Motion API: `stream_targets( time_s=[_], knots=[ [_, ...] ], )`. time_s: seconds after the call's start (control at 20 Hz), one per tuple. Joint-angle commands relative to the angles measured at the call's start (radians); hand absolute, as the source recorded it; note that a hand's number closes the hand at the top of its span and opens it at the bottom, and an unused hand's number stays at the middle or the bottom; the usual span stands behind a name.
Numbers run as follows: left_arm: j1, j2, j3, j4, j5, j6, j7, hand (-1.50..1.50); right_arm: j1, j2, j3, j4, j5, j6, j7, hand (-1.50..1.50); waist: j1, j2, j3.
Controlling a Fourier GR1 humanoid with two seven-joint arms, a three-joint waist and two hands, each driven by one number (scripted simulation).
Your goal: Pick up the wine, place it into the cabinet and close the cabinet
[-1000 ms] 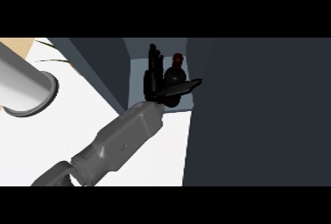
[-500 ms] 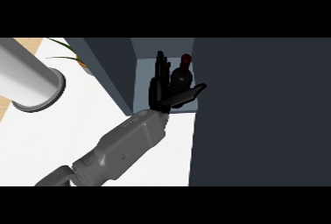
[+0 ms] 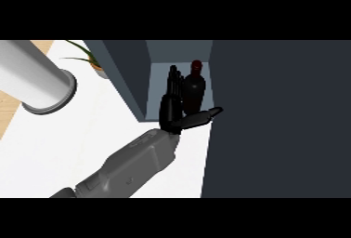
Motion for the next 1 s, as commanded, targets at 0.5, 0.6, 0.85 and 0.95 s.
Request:
stream_targets(
  time_s=[0.5, 0.6, 0.85, 0.95],
  knots=[
    [0.237, 0.115, 0.009, -0.365, -0.276, 0.022, 0.06, -1.5, 0.005, 0.005, -0.011, 0.054, 0.032, 0.002, -0.054, -1.5, 0.019, -0.003, 0.0],
    [0.261, 0.208, -0.012, -0.513, -0.288, 0.045, 0.13, -1.5, -0.023, -0.009, -0.006, -0.013, 0.028, -0.026, 0.038, -1.5, 0.024, -0.005, 0.0],
    [0.346, 0.328, -0.004, -0.698, -0.364, 0.063, 0.181, -1.5, -0.026, -0.052, -0.121, 0.008, -0.055, 0.023, -0.031, -1.5, 0.023, -0.004, 0.001],
    [0.432, 0.409, -0.024, -0.834, -0.378, 0.059, 0.186, -1.5, 0.017, -0.029, -0.062, -0.036, -0.059, 0.014, 0.006, -1.5, 0.027, -0.006, 0.001]
  ],
)
